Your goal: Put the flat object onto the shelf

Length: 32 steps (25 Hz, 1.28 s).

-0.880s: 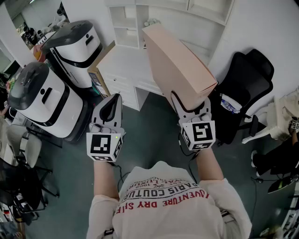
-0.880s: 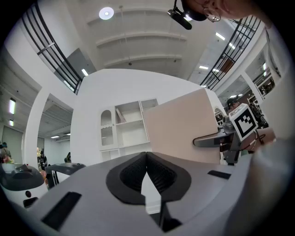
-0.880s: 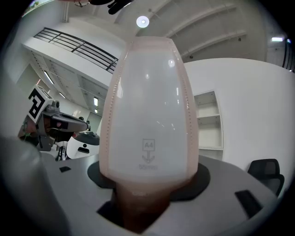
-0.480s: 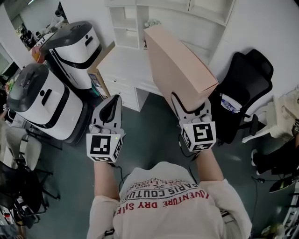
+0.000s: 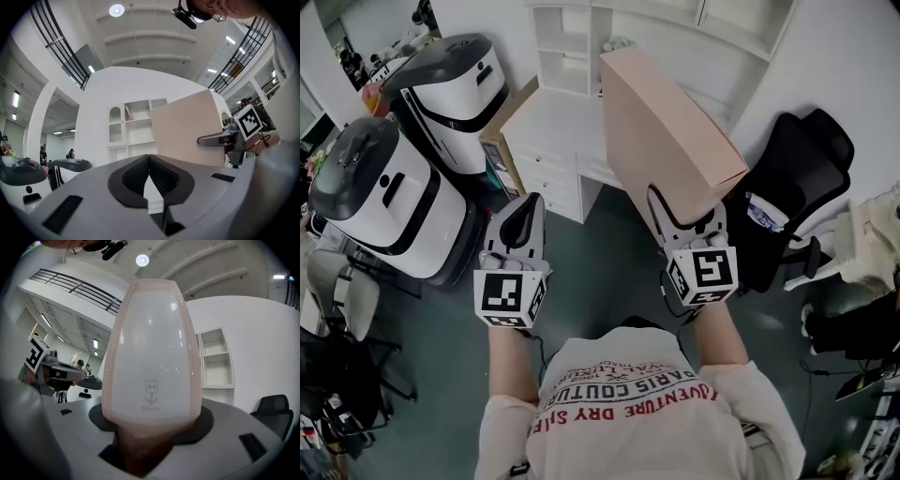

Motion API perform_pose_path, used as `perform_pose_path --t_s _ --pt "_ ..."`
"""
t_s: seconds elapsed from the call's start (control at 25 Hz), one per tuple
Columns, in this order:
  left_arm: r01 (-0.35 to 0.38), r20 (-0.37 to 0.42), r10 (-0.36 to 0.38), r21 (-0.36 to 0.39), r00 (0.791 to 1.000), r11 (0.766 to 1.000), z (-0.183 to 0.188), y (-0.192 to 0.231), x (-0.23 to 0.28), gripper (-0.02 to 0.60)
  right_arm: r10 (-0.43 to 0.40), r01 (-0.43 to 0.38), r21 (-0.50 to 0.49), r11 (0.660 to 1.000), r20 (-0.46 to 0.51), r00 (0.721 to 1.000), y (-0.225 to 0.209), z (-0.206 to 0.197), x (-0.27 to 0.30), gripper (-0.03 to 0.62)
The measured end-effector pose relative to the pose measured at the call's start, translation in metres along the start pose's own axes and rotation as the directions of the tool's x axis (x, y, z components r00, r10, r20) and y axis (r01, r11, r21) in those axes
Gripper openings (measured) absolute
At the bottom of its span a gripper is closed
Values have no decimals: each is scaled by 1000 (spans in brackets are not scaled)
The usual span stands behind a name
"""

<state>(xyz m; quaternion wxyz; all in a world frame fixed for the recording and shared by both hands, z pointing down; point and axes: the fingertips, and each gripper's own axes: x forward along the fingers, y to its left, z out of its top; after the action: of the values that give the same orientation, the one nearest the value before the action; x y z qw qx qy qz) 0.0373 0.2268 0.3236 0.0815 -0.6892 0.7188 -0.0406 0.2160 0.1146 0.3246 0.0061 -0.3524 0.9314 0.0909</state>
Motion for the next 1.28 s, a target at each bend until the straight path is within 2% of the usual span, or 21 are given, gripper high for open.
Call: perform_pose_path --t_s 0.36,0.68,1.0,1.28 --pt "-44 -32 44 -3 998 999 -28 37 44 14 37 -37 -13 999 -10 999 -10 -25 71 298" --pt "-61 -26 62 29 998 998 -31 90 145 14 39 -39 19 999 8 999 -53 -38 183 296" --pt "-23 19 22 43 1000 999 -27 125 268 14 -11 11 12 1000 34 999 -118 -40 279 296" --pt "76 45 -78 48 996 996 -29 128 340 14 -87 86 11 996 37 996 -157 -41 318 295"
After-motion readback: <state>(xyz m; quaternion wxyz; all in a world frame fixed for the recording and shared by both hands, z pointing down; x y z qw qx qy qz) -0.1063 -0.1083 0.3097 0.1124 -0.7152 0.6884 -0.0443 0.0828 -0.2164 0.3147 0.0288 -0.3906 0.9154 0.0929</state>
